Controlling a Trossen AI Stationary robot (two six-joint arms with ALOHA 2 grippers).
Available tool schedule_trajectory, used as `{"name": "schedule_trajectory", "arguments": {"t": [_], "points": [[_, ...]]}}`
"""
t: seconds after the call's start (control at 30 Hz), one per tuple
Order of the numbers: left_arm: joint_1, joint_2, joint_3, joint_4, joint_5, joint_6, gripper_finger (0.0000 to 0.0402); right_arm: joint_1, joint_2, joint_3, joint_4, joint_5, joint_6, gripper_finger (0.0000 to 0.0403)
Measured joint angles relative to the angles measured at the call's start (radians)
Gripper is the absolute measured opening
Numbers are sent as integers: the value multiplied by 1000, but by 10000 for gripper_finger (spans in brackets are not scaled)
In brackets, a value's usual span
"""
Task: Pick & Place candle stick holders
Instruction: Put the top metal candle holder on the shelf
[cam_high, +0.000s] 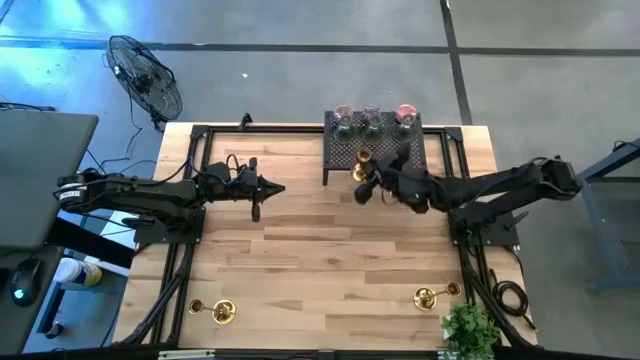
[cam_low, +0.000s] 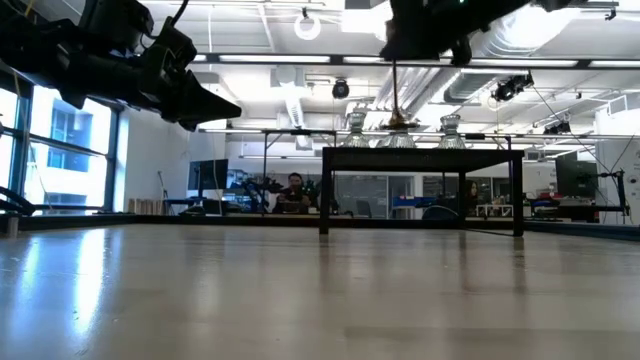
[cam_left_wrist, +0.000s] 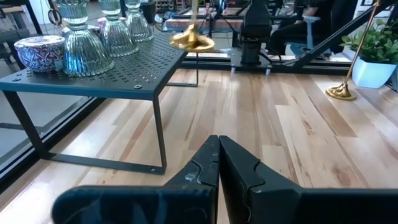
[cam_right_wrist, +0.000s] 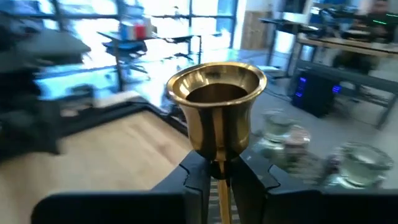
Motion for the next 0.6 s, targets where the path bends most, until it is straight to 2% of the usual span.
{"name": "schedule_trajectory", "arguments": {"t": [0.23, 0.6], "points": [[0, 0, 0, -2, 2, -8, 1, -175, 2, 0, -14, -125, 47, 35], [0, 0, 0, -2, 3, -8, 1, -248, 2, 0, -56, -159, 116, 40]]}}
